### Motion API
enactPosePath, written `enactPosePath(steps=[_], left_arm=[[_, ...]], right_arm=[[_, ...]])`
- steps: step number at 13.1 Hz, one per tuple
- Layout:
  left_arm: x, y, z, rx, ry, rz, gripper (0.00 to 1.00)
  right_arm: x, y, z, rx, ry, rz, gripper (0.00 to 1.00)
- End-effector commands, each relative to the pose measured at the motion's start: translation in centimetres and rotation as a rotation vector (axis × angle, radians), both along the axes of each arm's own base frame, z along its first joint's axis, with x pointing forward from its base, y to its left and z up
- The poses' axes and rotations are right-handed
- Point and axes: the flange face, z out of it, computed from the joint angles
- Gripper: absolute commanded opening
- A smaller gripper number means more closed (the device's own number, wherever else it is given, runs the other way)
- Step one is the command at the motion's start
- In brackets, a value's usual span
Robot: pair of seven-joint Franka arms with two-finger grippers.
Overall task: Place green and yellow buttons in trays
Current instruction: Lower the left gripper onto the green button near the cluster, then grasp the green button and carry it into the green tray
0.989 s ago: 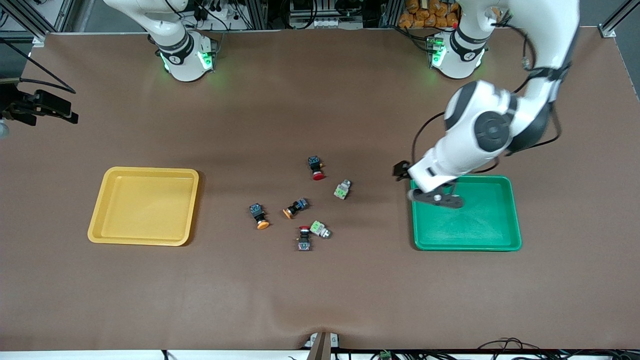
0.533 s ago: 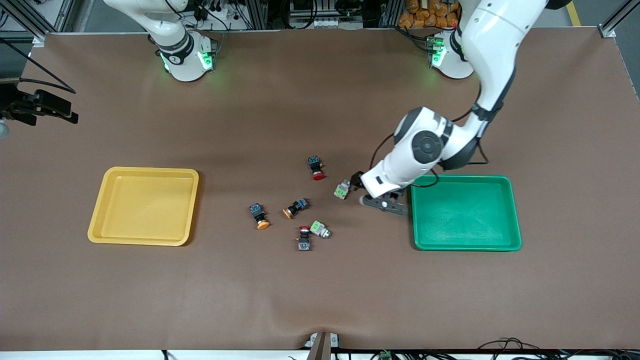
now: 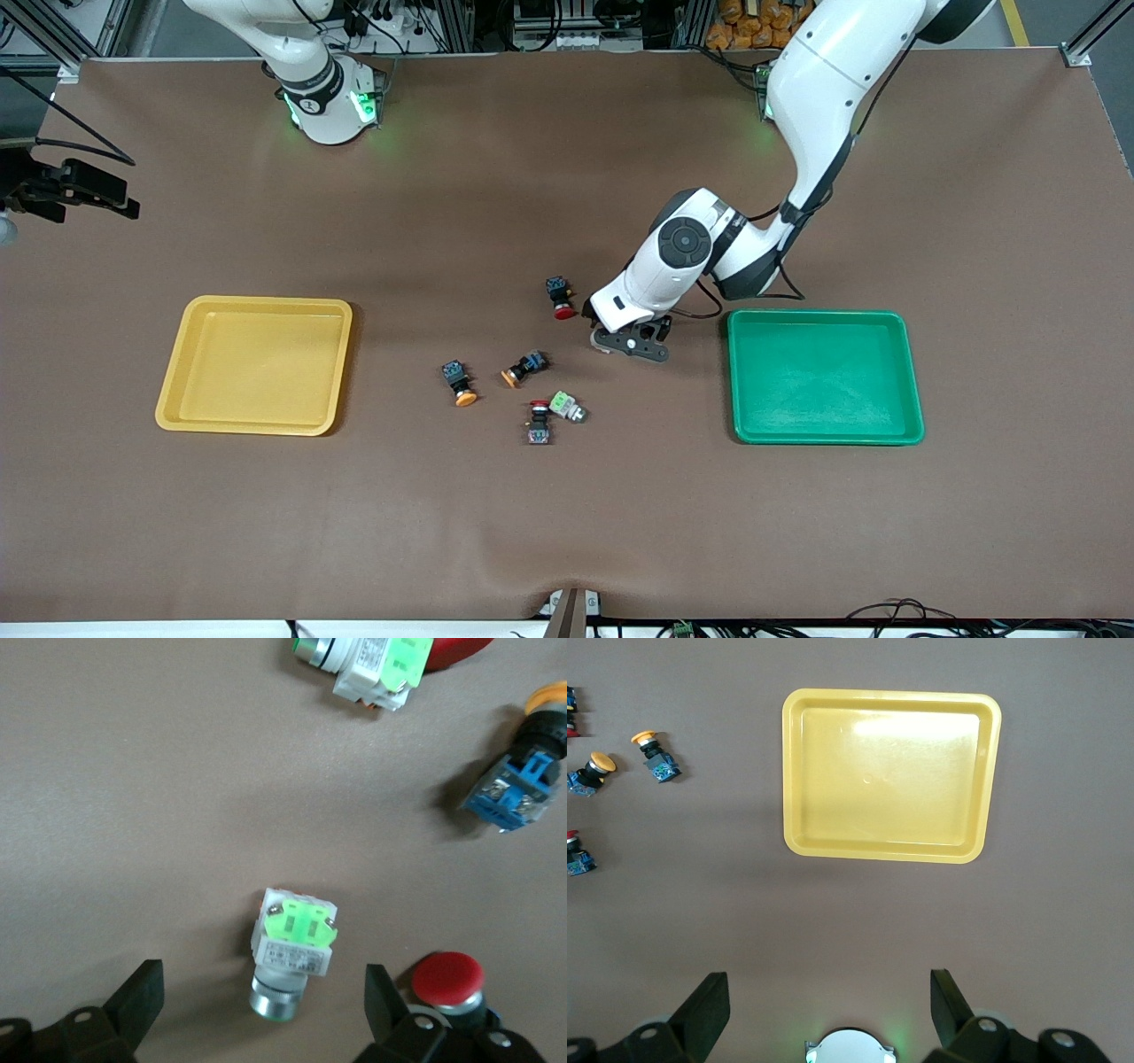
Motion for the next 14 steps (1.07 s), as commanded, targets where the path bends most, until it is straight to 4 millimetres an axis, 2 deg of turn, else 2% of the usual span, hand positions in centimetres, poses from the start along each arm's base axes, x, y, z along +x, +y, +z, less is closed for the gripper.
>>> enactPosePath(steps=[1,4,5,7,9,10,12,14], left_arm=[[-0.2,-0.6,-1.5,-0.013,-0.033,0.003,0.95],[-0.3,-0.9,-2.7,0.002,-0.053,-0.024,0.77],[-0.3,-1.1,-2.7,0.0,-0.06,-0.029,0.62],[-0.1,-1.0,-2.3,-0.004,-0.066,-0.024,0.0],[0.6,-0.5,-1.6,-0.005,-0.076,-0.012,0.0],[1.3,-0.1,-0.6,-0.003,-0.086,-0.007,0.0],[2.9,1.3,0.9,0.03,-0.084,0.017,0.0],[4.7,3.8,2.8,0.058,-0.078,0.058,0.0]], right_arm=[[0.0,0.3,0.4,0.007,0.0,-0.001,1.0],[-0.1,0.1,0.4,0.007,0.002,-0.004,1.0],[-0.1,0.1,0.4,0.007,0.002,-0.004,1.0],[-0.1,0.3,0.4,0.007,0.002,-0.001,1.0],[-0.1,0.3,0.4,0.007,0.002,-0.001,1.0],[-0.1,0.3,0.4,0.007,0.002,-0.001,1.0],[-0.1,0.3,0.4,0.007,0.002,-0.001,1.0],[-0.1,0.3,0.4,0.007,0.002,-0.001,1.0]])
